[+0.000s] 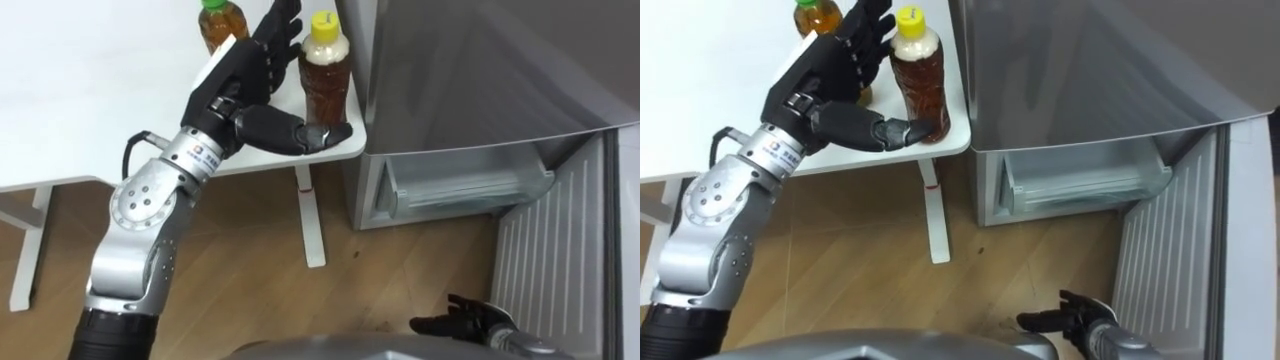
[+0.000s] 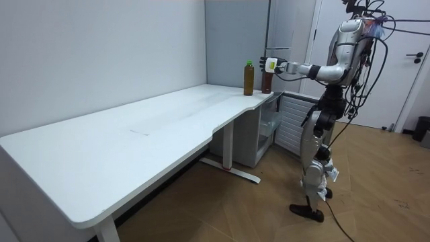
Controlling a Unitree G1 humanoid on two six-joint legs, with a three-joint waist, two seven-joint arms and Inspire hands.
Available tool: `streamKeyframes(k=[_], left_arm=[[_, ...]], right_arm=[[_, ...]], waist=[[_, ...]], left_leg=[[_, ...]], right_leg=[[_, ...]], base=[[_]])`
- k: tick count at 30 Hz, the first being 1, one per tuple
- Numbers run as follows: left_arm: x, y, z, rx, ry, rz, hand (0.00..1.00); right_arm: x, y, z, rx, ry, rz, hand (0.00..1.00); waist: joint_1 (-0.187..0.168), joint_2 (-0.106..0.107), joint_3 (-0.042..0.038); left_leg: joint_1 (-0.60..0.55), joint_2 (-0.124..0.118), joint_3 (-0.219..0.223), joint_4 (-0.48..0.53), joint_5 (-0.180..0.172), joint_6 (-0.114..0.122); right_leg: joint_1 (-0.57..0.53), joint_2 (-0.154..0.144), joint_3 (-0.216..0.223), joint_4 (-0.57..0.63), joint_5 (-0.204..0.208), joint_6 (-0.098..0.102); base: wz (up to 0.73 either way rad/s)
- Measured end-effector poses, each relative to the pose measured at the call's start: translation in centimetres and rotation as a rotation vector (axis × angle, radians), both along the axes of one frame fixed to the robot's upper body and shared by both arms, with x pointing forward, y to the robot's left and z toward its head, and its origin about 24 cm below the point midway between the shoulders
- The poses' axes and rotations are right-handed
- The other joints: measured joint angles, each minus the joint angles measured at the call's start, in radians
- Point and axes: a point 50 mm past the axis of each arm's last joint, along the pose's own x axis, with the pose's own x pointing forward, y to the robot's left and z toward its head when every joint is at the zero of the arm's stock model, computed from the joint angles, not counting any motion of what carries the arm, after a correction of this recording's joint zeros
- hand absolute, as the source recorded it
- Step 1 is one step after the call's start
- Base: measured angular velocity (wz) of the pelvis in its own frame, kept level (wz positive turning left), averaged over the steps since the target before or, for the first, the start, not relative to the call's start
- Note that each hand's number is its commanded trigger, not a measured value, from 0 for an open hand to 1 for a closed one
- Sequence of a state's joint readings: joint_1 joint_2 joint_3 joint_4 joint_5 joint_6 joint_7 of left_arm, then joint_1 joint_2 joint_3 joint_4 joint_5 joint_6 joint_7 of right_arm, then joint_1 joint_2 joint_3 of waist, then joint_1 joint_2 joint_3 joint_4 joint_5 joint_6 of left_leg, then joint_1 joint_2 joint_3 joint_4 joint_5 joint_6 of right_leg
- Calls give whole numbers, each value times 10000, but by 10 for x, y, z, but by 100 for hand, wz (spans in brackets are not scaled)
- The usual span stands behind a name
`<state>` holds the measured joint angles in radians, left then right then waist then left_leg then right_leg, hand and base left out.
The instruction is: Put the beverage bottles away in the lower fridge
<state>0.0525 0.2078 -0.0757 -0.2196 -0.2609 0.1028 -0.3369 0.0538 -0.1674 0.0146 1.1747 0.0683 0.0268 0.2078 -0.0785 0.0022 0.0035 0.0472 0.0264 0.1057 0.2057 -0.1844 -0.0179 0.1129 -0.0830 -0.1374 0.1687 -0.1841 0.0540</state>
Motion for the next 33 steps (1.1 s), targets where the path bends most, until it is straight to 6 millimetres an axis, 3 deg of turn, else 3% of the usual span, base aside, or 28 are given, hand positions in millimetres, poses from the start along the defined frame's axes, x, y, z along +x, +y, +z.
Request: streamKeyframes(k=[7, 21, 23, 26, 33], left_arm=[[9, 5, 11, -19, -390, 399, 0], [11, 8, 8, -1, -133, 729, 0], [14, 9, 2, 45, 150, 796, 0], [14, 9, -1, 85, 383, 778, 0], [19, 8, 0, 22, 389, 660, 0]], right_arm=[[0, -2, 1, -37, 28, -204, 0], [-1, -2, 0, -75, 169, -274, 0], [0, -4, 1, -123, 127, -441, 0], [5, -4, 2, -226, -40, -453, 0], [7, -3, 2, -456, -111, -520, 0]], waist=[[-63, 100, 33], [-106, 146, 45], [-189, 192, 64], [-329, 341, 6], [-568, 373, 16]], left_leg=[[23, 6, 92, -12, 0, 1], [163, 20, 208, -57, -1, 1], [93, 19, 209, -52, -6, 8], [-41, 19, 235, -19, -5, 10], [-24, 14, 314, -34, -6, 10]], right_leg=[[5, 7, 115, 12, 1, -1], [73, 20, 234, 7, 1, -1], [47, 21, 236, 0, 0, 0], [-113, 22, 283, -14, -3, 4], [-100, 22, 404, -118, -2, 3]], base=[[-5], [-1], [0], [-1], [-3]])
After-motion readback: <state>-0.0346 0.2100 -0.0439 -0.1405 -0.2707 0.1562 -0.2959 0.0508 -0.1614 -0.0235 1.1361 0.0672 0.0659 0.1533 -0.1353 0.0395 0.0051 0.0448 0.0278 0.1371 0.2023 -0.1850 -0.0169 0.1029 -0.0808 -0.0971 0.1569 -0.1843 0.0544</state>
